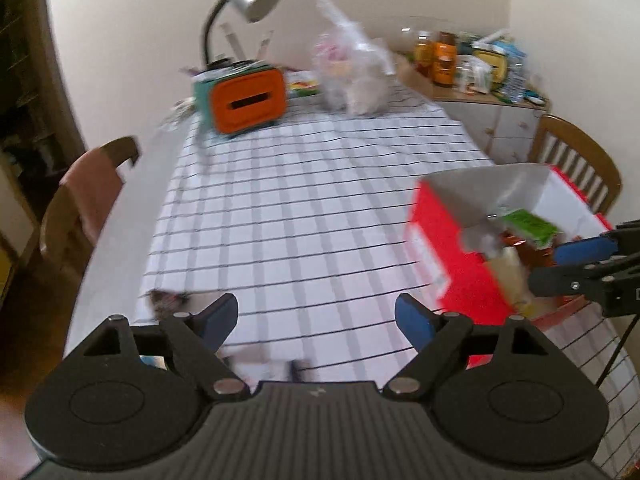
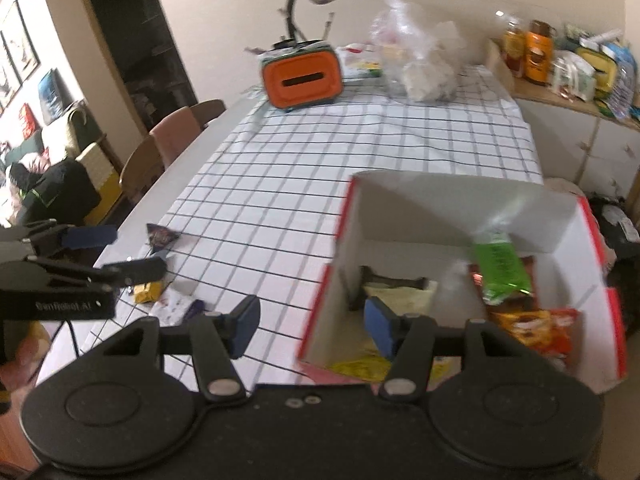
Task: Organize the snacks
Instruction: 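Move both grippers back over the remaining snacks on the table, then grasp the teal-wrapped candy with the left gripper while the right grasps the white milk-tablet bag, then carry the teal candy and white milk-tablet bag with both grippers into the box, then open both grippers to release the candy and white bag in the box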
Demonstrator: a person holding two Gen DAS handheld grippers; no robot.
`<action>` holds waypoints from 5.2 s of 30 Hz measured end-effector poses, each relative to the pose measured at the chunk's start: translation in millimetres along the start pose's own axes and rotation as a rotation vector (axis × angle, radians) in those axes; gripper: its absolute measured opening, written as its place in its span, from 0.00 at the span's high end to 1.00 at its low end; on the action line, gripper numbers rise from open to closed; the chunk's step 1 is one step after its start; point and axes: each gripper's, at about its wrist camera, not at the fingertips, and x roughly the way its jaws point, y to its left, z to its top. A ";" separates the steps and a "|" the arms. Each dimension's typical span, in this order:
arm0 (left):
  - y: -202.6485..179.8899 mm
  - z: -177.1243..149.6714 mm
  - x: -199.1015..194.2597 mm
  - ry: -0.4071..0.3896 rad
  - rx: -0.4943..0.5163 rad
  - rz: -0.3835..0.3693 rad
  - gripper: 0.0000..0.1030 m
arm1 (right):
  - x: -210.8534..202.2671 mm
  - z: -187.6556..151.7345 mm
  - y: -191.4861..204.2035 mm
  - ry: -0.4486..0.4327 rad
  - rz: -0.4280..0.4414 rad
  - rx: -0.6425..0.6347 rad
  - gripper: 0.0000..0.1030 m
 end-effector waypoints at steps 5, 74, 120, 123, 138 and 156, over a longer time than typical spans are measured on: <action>58.0 -18.8 2.2 0.040 -0.083 0.032 0.16 | 23.7 -3.3 40.8 0.000 0.018 -0.060 0.44; 208.5 -82.4 93.8 0.228 -0.390 0.081 0.88 | 176.7 -34.3 174.0 0.146 0.034 -0.381 0.53; -72.8 35.9 22.9 0.036 -0.099 -0.123 0.89 | -17.9 -5.3 -65.4 -0.046 -0.213 0.004 0.54; -102.7 42.4 32.1 0.040 -0.062 -0.135 0.89 | -20.1 -4.7 -89.7 -0.033 -0.240 0.029 0.54; -194.4 55.6 97.5 0.126 0.055 -0.124 0.89 | 7.9 6.0 -174.5 0.032 -0.325 0.087 0.54; -227.9 57.5 148.5 0.290 0.159 -0.029 0.89 | 56.8 14.7 -184.8 0.138 -0.317 0.016 0.54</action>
